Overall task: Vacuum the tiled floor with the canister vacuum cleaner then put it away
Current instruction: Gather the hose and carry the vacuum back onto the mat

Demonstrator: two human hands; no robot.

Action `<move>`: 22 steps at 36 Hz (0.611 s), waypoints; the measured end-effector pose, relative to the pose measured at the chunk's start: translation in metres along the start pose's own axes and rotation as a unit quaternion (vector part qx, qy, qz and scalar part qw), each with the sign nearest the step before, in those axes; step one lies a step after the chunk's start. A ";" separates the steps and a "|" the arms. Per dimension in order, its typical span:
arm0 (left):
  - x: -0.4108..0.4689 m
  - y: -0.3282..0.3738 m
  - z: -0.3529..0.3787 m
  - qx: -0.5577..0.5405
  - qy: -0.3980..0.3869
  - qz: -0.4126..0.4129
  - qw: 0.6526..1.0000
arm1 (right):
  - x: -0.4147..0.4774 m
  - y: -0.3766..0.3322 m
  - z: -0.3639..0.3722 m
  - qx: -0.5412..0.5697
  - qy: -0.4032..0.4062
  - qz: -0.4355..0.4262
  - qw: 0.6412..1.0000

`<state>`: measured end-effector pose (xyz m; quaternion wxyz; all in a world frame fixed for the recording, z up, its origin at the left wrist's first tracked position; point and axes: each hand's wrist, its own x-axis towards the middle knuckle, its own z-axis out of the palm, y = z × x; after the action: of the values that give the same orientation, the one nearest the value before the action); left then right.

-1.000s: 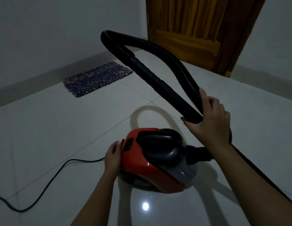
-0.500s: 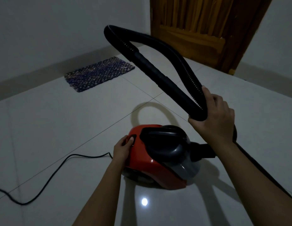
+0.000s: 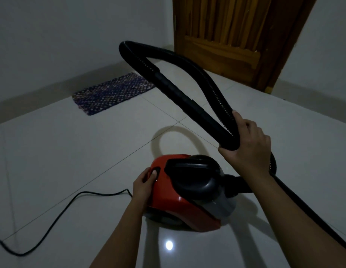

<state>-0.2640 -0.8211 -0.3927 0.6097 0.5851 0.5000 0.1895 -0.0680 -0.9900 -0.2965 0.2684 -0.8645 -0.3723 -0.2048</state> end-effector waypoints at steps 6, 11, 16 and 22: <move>-0.002 -0.001 -0.001 -0.010 -0.015 -0.005 1.000 | 0.000 0.002 0.002 -0.007 -0.001 -0.009 1.000; -0.002 -0.003 -0.001 -0.007 -0.020 -0.005 1.000 | 0.000 0.003 0.004 -0.010 0.003 -0.010 1.000; -0.002 -0.006 -0.001 -0.028 -0.016 -0.015 0.999 | -0.002 0.003 0.004 -0.014 0.007 -0.013 1.000; -0.010 -0.007 0.000 -0.040 -0.007 -0.024 0.999 | -0.006 0.006 0.001 -0.021 0.000 -0.010 1.000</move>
<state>-0.2706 -0.8311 -0.3957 0.6408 0.5493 0.5013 0.1907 -0.0671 -0.9960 -0.3020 0.2480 -0.8663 -0.3762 -0.2155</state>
